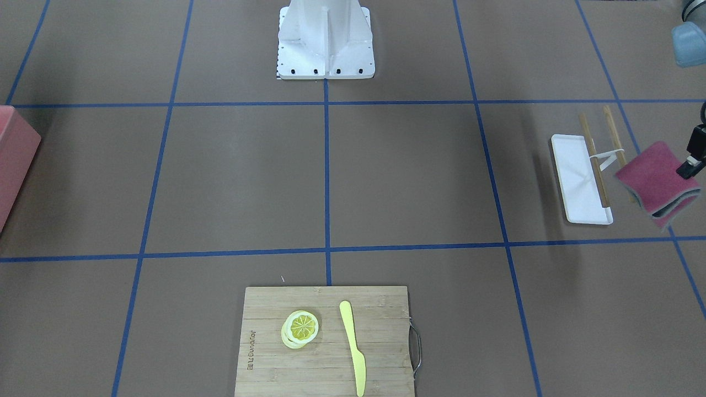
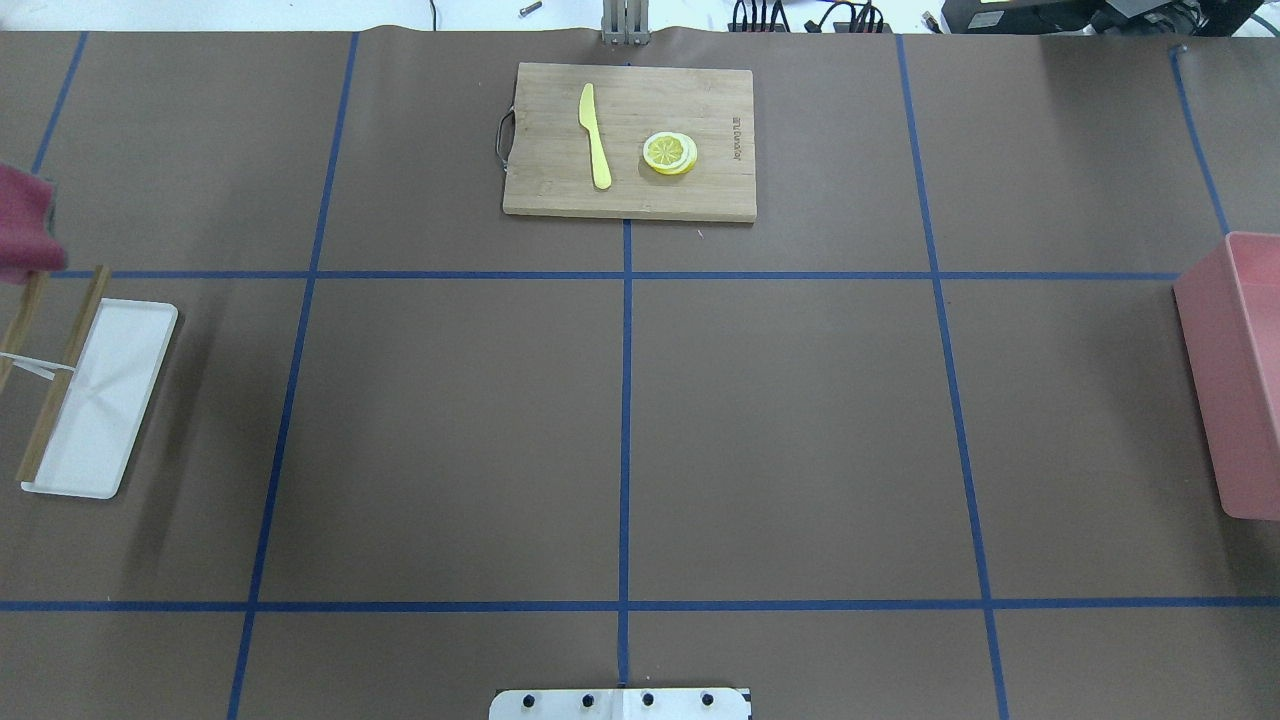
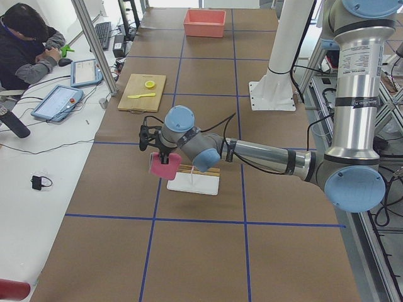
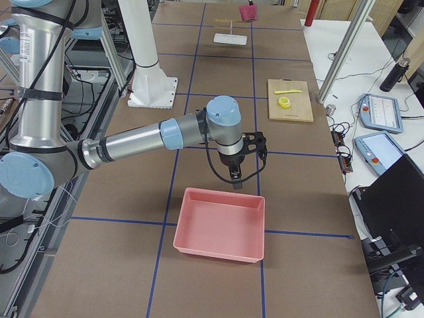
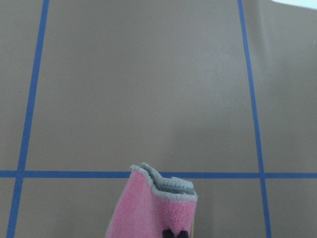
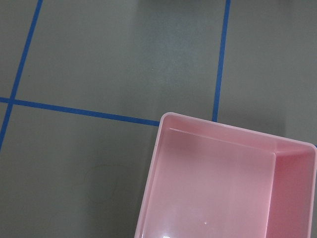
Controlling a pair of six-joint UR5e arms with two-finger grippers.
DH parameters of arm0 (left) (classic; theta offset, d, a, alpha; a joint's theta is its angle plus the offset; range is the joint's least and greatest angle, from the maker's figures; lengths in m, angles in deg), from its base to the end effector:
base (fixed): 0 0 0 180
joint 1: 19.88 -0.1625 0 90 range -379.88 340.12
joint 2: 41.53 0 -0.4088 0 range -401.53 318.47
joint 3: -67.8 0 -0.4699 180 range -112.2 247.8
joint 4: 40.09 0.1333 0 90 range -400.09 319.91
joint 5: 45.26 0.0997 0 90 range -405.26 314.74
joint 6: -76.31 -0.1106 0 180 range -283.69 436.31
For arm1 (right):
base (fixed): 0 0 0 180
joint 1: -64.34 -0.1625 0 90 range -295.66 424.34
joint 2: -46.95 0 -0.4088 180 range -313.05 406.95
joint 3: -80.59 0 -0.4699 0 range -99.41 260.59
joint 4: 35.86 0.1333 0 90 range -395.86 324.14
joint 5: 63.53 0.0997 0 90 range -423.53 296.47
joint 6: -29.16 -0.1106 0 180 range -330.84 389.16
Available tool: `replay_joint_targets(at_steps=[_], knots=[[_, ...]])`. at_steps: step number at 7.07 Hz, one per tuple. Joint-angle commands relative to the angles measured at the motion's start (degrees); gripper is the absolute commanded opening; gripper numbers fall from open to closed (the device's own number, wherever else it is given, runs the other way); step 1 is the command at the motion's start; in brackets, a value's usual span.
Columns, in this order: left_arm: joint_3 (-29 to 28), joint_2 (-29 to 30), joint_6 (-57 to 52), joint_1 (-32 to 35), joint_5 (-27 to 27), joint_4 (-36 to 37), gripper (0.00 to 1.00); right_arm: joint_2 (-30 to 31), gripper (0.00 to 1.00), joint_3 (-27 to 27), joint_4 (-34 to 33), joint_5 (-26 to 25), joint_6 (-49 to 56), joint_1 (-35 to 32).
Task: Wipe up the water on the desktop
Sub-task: 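Lift the cloth with the left gripper while the right arm reaches in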
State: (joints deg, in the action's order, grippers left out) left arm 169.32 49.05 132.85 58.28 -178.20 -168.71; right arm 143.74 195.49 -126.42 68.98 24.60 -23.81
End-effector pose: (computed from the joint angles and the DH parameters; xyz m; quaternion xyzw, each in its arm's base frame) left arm 0.0642 -0.5887 0.4469 0.1438 0.4976 -0.1748 0.8374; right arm 0.0418 -0.5196 0.4700 0.1219 -0.3657 -0.0335 0.9221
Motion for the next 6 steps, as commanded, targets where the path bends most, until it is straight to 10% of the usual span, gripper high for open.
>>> replay_joint_targets(at_steps=[1, 3, 6], knots=[[3.1, 3.5, 12.7, -3.4, 2.3, -0.1, 0.0, -0.6, 1.0, 1.7, 0.0, 0.1, -1.7, 1.6], [4.8, 7.8, 21.7, -8.4, 2.9, -0.1, 0.0, -1.4, 1.0, 6.2, 0.5, 0.0, -8.2, 5.6], [6.1, 14.9, 33.8, -21.0, 14.2, 0.5, 0.0, -4.0, 0.98, 5.8, 21.1, -0.2, -20.9, 16.4]])
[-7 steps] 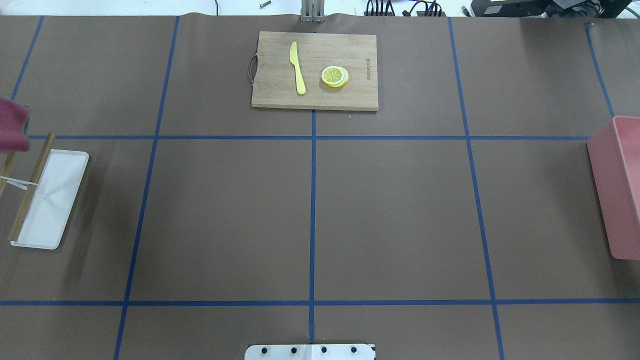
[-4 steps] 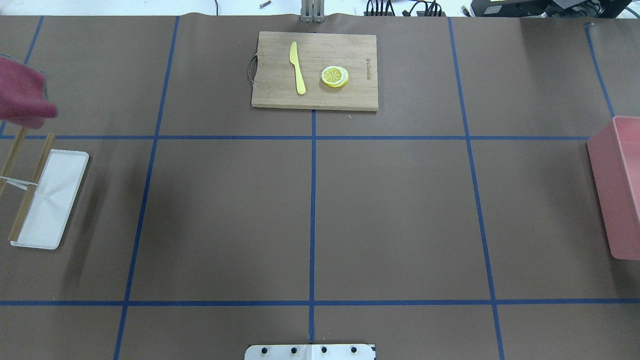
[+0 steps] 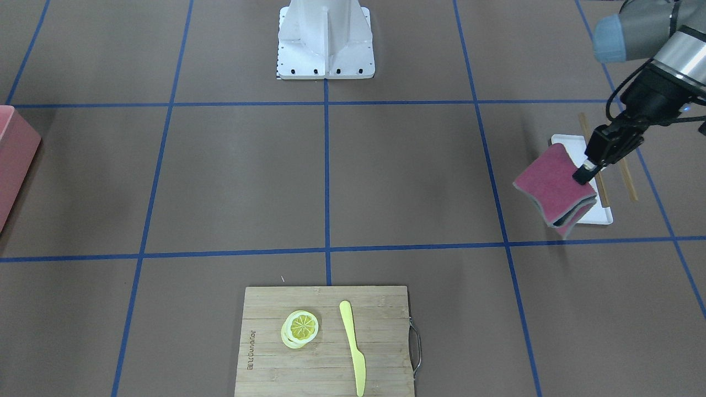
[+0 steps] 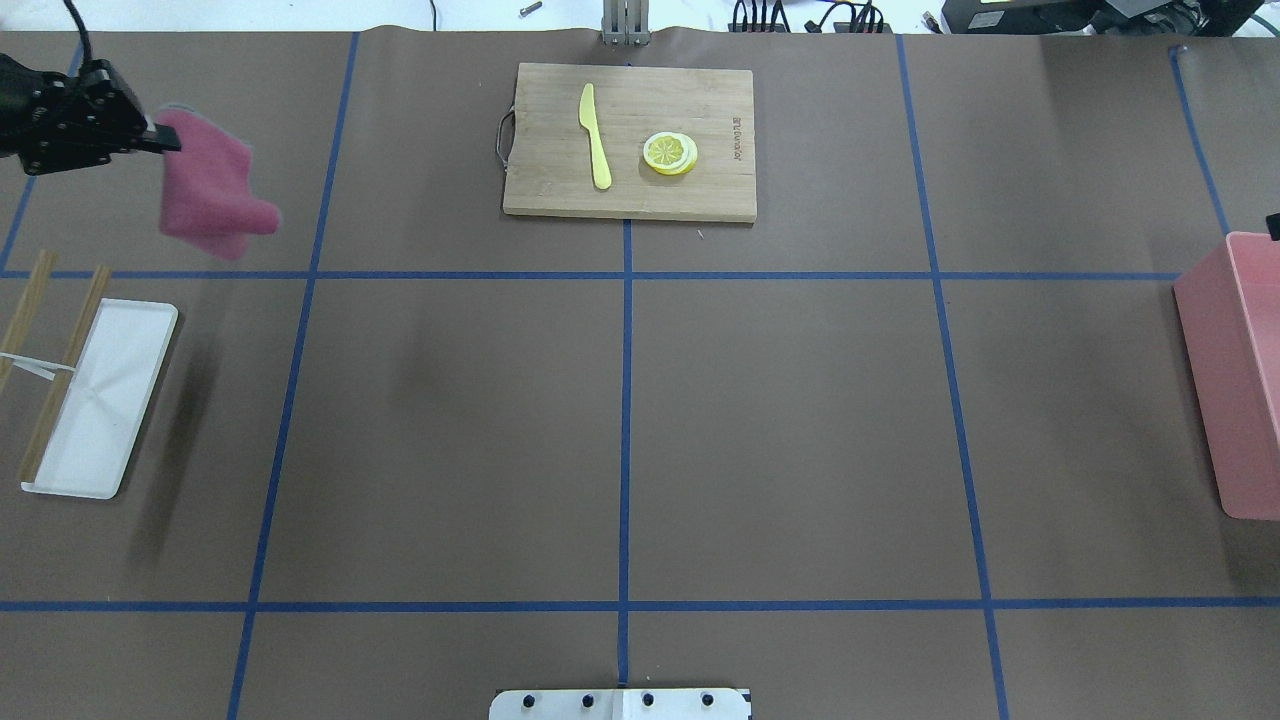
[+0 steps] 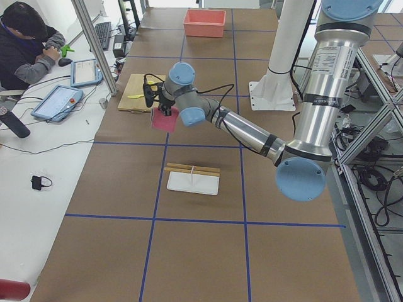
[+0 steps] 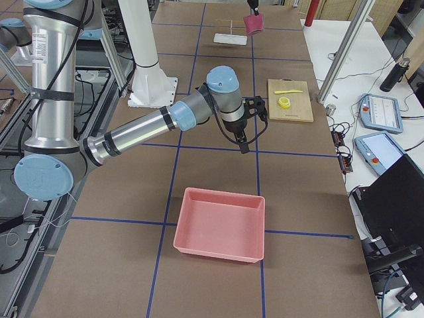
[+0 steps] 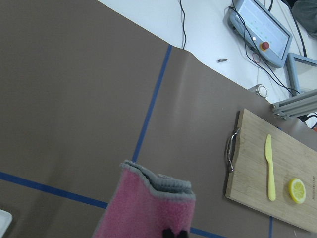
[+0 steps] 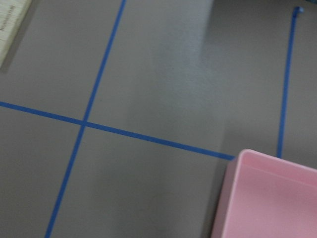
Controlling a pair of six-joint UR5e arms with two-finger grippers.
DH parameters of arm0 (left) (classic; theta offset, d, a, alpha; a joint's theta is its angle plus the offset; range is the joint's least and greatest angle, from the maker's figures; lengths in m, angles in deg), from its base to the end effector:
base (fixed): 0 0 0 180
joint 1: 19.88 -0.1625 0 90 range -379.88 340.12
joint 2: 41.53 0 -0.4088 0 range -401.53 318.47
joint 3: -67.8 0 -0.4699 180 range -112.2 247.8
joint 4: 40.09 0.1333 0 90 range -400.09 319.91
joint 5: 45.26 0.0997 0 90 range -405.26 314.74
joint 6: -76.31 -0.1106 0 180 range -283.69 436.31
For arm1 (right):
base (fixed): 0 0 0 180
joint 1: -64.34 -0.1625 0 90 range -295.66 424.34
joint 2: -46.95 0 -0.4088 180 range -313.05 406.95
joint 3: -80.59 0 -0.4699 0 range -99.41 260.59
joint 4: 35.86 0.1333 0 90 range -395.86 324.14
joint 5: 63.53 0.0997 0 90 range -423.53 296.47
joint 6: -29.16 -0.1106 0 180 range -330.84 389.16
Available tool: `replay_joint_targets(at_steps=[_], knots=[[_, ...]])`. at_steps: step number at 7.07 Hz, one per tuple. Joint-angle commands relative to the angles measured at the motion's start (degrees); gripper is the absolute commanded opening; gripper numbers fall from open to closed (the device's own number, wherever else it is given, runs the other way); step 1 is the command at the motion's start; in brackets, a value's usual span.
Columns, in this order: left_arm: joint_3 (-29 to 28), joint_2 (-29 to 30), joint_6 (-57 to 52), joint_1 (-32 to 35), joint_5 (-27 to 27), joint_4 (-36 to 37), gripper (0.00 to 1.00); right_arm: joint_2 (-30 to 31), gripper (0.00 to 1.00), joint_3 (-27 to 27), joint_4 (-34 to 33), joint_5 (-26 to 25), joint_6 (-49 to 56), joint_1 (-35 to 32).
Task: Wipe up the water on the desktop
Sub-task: 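Lift the cloth with the left gripper while the right arm reaches in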
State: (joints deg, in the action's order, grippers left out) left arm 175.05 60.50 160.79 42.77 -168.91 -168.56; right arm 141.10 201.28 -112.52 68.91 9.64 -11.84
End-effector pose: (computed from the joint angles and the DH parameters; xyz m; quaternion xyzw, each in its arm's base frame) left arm 0.2200 -0.5820 0.2751 0.1000 0.5765 -0.2383 0.7751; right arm -0.0672 -0.5186 0.3590 0.2069 -0.4171 -0.0797 0.8814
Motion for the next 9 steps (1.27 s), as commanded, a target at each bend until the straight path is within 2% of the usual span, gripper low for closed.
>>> replay_joint_targets(at_steps=[1, 3, 5, 6, 7, 8, 9], knots=[[0.3, 5.9, 8.4, -9.5, 9.4, 1.5, 0.0, -5.2, 0.98, 0.0, 9.4, -3.0, -13.3, 9.0], [0.2, 12.2, 11.8, -14.2, 14.5, 8.5, 0.0, -11.3, 0.98, 0.2, 9.4, -20.4, -21.3, 22.9], [-0.2, 17.6, 15.6, -18.6, 17.1, 12.4, 0.0, -17.7, 0.94, 0.2, 9.4, -31.8, -22.7, 33.2], [-0.3, 20.1, 16.5, -20.8, 18.6, 14.4, 0.0, -20.0, 0.92, 0.0, 9.3, -39.6, -22.1, 39.9], [-0.4, 21.5, 16.9, -22.1, 18.6, 14.5, 0.0, -21.5, 0.92, -0.2, 8.9, -49.6, -21.2, 47.2], [-0.3, 21.9, 18.2, -23.0, 18.5, 14.5, 0.0, -22.2, 0.87, -0.9, 8.7, -57.0, -16.5, 51.8], [-0.3, 23.2, 18.8, -24.8, 18.6, 14.5, 0.0, -23.1, 0.81, -1.8, 8.8, -59.5, -11.6, 53.1]])
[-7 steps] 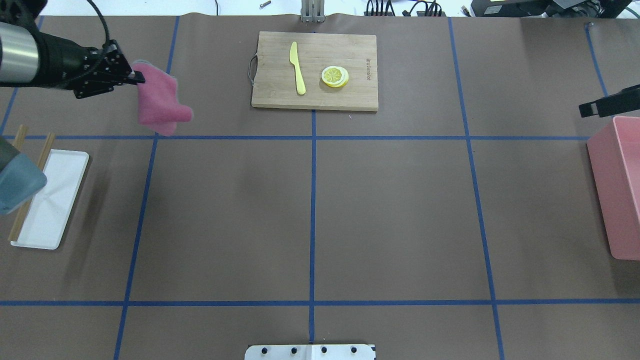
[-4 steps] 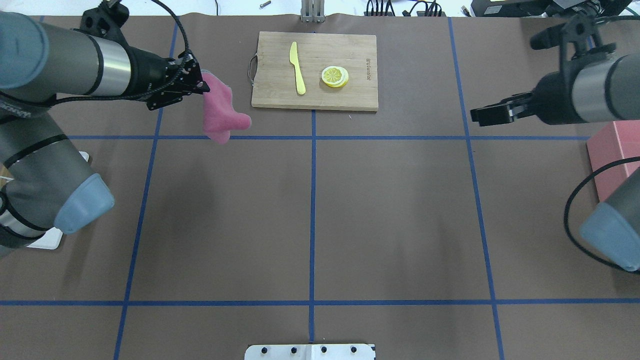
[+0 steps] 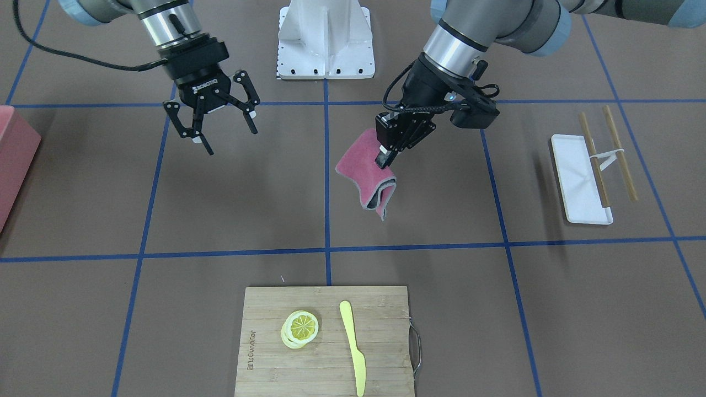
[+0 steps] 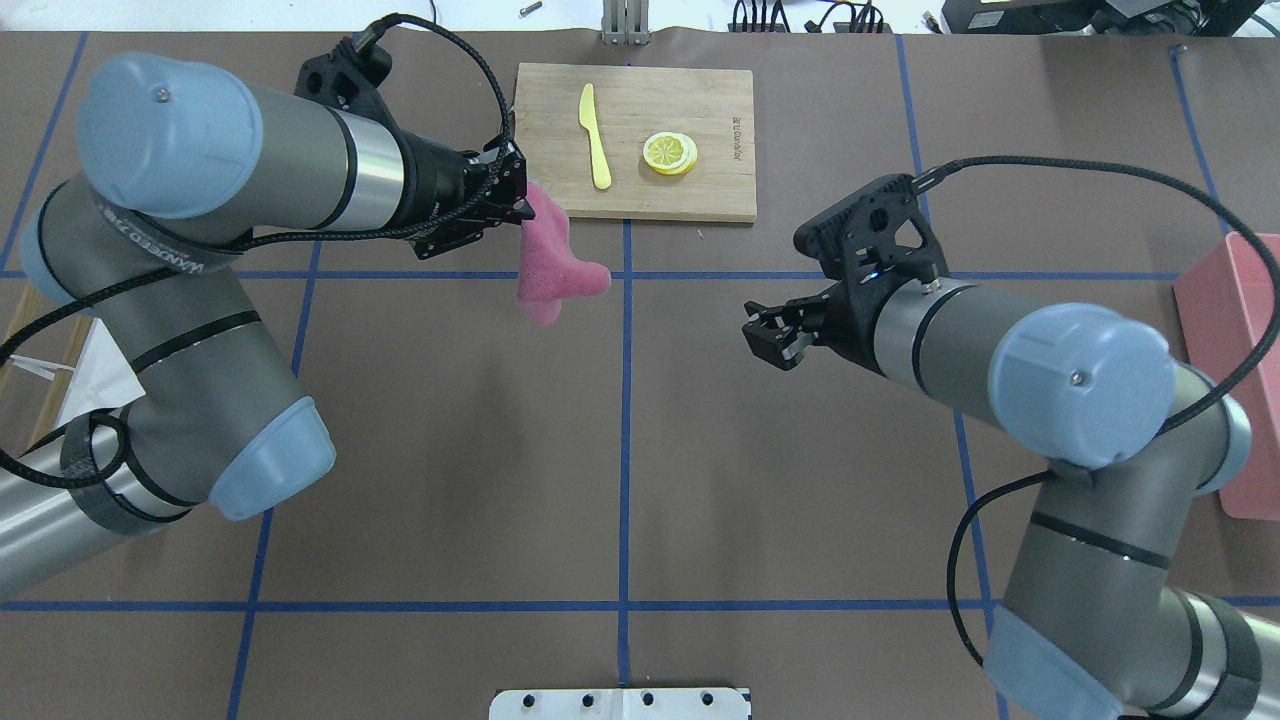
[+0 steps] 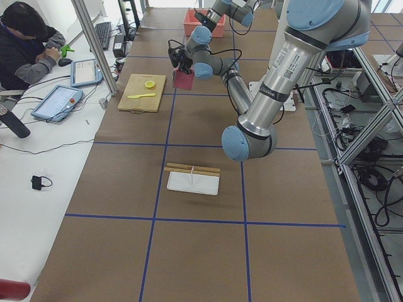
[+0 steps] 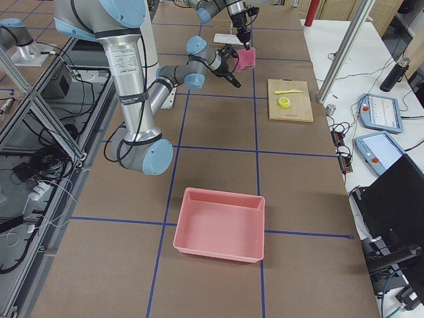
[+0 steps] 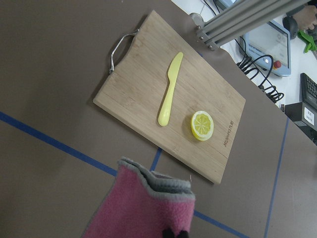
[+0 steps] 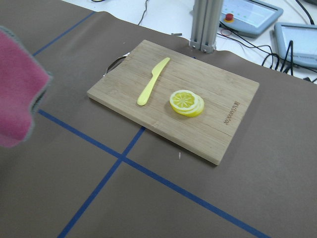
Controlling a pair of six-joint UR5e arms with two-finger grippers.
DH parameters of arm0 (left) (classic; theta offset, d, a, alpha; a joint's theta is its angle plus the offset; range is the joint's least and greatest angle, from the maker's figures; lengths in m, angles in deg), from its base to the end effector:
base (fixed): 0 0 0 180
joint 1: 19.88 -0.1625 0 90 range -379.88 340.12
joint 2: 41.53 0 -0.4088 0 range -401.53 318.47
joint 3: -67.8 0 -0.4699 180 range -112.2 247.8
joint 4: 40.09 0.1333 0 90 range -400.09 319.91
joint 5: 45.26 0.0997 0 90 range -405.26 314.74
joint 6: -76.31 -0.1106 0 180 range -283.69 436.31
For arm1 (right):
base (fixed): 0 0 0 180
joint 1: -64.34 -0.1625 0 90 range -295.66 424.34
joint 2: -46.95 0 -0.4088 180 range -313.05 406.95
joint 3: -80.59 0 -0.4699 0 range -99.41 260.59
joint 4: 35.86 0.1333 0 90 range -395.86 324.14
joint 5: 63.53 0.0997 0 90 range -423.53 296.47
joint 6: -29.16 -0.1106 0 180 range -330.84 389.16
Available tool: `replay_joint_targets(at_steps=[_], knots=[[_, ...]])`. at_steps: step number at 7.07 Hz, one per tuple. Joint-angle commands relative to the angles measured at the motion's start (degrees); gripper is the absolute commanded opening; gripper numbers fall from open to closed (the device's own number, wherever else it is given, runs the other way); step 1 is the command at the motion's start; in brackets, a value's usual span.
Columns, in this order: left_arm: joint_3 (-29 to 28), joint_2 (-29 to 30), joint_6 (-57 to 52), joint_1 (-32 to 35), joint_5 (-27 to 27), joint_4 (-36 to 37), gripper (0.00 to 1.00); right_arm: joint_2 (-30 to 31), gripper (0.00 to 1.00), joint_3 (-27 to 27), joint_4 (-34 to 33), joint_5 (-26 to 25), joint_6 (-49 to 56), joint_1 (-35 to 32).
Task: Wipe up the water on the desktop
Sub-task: 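Lift the cloth with the left gripper while the right arm reaches in, then grasp the hanging pink cloth with the right gripper below the left gripper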
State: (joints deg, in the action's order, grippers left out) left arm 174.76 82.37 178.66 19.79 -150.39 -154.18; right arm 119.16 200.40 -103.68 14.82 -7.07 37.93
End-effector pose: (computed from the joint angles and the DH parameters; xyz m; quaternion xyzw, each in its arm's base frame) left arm 0.4364 -0.4976 0.0688 0.0409 0.6107 -0.2730 0.7422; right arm -0.4483 -0.3964 0.1486 0.4301 -0.3817 -0.1366 0.8066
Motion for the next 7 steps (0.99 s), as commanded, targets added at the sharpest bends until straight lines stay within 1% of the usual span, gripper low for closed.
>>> replay_joint_targets(at_steps=[1, 2, 3, 4, 5, 6, 7], knots=[[-0.2, 3.3, 3.4, -3.4, 0.3, 0.1, 0.0, -2.8, 0.81, -2.6, 0.0, -5.6, 5.6, 3.8], [-0.2, 3.9, 3.6, -4.1, 0.4, 0.1, 0.0, -3.2, 0.81, -3.3, 0.0, -6.0, 5.7, 4.1], [-0.2, 4.0, 4.2, -4.6, 0.5, 0.0, 0.0, -3.4, 0.81, -3.9, 0.0, -9.2, 6.4, 5.8], [-0.2, 4.0, 4.3, -4.9, 0.5, 0.0, 0.0, -3.9, 0.81, -4.0, 0.0, -11.0, 6.9, 7.2], [-0.2, 4.2, 4.4, -5.5, 0.8, 0.0, 0.0, -4.5, 0.81, -4.0, -0.1, -11.2, 7.0, 7.8], [-0.2, 4.6, 4.4, -7.0, 3.6, 0.0, 0.0, -4.6, 0.81, -4.0, -0.1, -11.7, 7.1, 8.2], [-0.2, 5.0, 4.4, -7.9, 4.3, 0.0, 0.0, -4.7, 0.81, -4.1, -0.1, -12.2, 7.4, 8.7]])
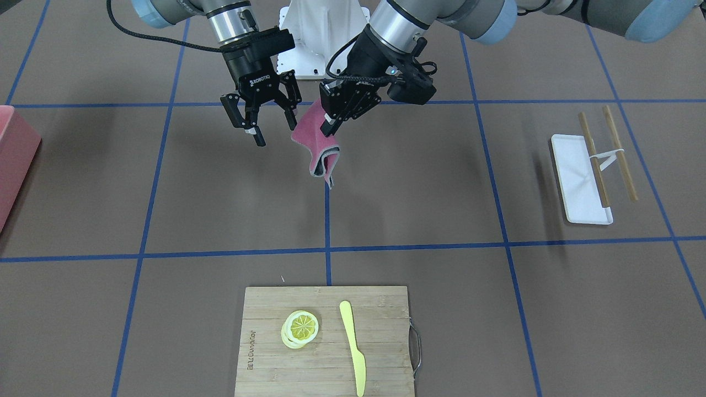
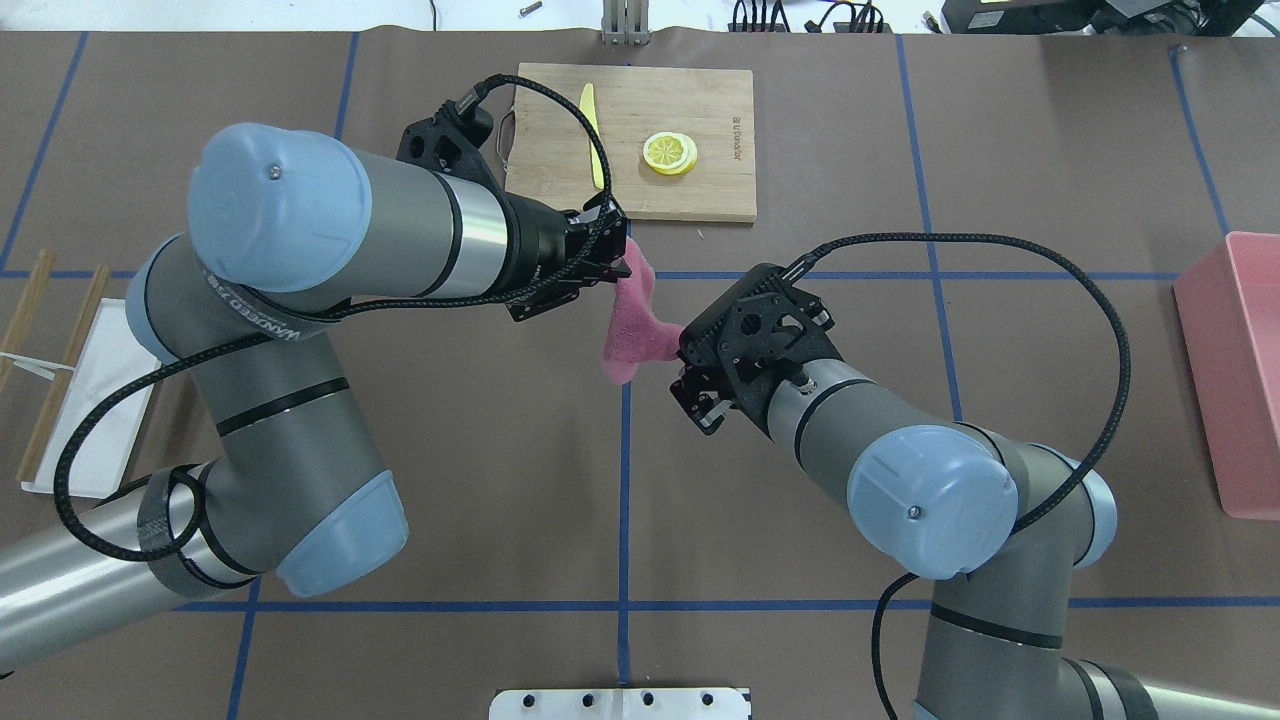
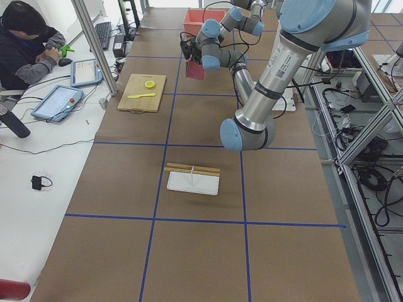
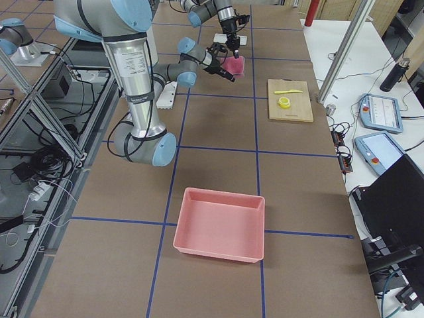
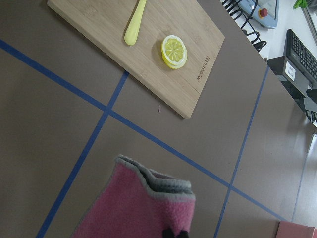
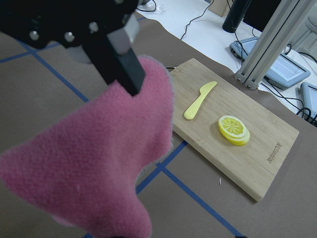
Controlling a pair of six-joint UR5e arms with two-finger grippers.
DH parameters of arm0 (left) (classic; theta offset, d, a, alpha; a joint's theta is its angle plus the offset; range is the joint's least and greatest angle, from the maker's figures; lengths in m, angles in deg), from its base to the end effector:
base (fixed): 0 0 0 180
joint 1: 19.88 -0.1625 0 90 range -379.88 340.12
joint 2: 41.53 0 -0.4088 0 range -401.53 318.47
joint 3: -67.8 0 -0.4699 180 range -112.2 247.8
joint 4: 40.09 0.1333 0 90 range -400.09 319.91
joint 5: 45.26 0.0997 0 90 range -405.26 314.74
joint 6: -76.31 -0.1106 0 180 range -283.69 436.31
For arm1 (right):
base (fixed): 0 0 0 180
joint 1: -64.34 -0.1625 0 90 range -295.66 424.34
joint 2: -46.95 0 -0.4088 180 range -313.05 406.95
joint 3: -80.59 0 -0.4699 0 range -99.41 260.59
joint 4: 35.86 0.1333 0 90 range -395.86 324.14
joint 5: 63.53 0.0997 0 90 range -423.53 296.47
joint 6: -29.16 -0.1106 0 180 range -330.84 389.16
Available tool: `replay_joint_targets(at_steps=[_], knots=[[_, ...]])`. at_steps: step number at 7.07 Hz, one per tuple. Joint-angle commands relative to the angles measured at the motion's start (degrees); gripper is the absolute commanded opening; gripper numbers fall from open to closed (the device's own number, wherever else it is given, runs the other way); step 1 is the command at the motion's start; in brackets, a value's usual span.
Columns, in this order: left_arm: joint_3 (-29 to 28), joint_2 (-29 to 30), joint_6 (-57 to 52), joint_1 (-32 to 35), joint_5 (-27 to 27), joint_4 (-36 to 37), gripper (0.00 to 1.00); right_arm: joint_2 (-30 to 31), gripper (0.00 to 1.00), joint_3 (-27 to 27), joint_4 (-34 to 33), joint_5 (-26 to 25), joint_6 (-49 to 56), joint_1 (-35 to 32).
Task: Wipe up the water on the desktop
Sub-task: 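Grasp the hanging pink cloth with the right gripper below the left gripper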
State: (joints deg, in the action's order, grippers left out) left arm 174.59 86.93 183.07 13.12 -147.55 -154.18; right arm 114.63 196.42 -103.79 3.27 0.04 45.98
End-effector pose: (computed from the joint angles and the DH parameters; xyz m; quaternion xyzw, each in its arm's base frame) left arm 0.4826 -0.4443 0.0185 0.0081 0.6400 -0.2600 0.7230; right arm -0.5120 -0.3563 0.1312 0.4860 -0.3291 -0.1828 0.7887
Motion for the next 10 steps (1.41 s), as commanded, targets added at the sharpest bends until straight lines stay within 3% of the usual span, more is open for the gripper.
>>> replay_joint_targets(at_steps=[1, 10], knots=[[0.1, 1.0, 0.1, -1.3, 1.4, 0.0, 0.0, -0.2, 0.81, -0.3, 0.0, -0.7, 0.9, 0.6], [-0.4, 0.7, -0.9, 0.6, 1.5, -0.2, 0.0, 0.0, 0.8, -0.3, 0.0, -0.7, 1.1, 1.5]])
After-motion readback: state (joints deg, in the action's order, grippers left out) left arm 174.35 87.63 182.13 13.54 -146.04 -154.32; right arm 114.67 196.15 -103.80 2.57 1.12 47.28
